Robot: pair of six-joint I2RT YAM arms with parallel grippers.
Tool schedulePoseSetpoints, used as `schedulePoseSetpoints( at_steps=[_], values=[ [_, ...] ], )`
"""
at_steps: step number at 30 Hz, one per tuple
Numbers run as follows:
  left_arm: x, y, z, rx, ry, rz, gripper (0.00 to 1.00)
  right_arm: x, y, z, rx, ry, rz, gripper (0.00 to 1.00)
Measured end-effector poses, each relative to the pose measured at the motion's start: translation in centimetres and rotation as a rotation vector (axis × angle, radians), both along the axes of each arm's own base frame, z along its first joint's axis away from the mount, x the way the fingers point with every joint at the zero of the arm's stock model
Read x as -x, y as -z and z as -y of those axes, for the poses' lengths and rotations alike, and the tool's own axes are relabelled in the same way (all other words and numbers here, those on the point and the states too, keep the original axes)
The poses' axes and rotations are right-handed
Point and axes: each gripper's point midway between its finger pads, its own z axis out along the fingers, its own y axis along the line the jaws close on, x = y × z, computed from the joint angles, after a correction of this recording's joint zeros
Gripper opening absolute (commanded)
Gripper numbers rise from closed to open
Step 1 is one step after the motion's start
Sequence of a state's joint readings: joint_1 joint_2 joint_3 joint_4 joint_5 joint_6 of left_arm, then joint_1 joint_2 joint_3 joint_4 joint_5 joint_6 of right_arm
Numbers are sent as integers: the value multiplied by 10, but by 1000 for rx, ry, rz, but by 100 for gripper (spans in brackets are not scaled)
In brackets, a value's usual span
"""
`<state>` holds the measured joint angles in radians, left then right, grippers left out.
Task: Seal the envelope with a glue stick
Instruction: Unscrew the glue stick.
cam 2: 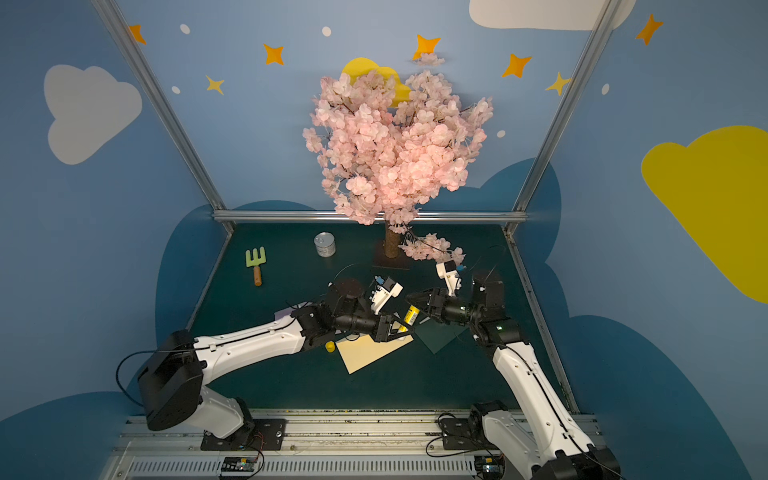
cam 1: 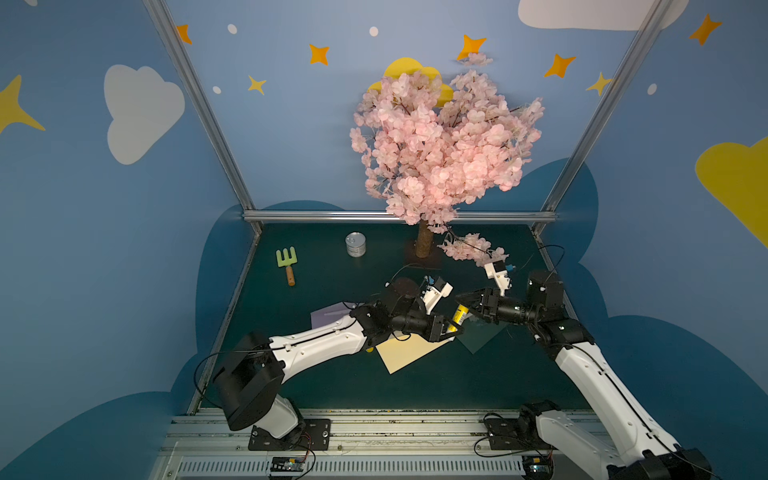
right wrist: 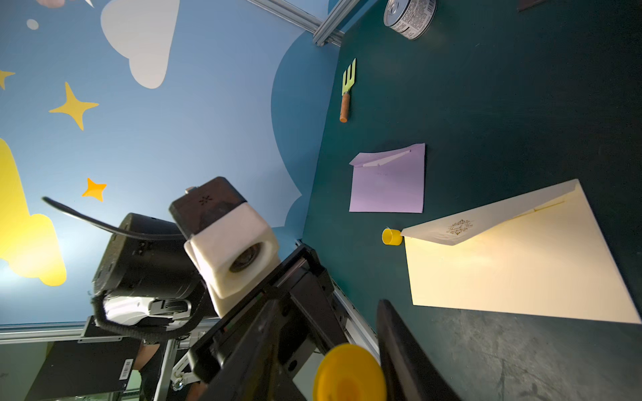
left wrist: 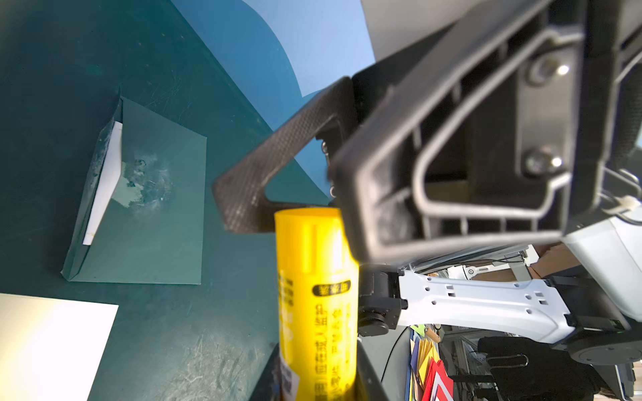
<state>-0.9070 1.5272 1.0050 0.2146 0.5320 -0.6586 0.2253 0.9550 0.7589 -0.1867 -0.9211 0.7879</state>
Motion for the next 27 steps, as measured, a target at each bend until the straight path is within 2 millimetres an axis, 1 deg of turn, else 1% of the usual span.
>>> schedulePoseSetpoints(
  at_steps=[5,9,13,15,16,19,22,26,27],
  values=[
    [-4,-5,-2,27,-9,-12,3,0,-2,-2,-22,-22,-6,38],
    [-9,-8,-4,40,-25,-22,3,3,1,-4,-33,-41,-15,35],
    [-11,-10,-4,48,-30,-31,3,3,2,-4,-35,-45,-16,27],
    [-11,-10,-4,50,-30,-35,3,2,3,-4,-34,-43,-13,24],
    [-11,-11,-5,52,-29,-37,3,2,3,-4,-34,-43,-13,25],
    [-11,-10,-5,52,-30,-39,3,1,3,-4,-34,-43,-14,32],
    [-11,-8,-5,54,-30,-39,3,0,5,-4,-36,-45,-25,35],
    [-10,-2,-6,54,-29,-42,3,-1,7,-5,-35,-43,-37,35],
    [-9,-2,-6,53,-29,-44,3,-2,7,-4,-35,-41,-38,34]
  ],
)
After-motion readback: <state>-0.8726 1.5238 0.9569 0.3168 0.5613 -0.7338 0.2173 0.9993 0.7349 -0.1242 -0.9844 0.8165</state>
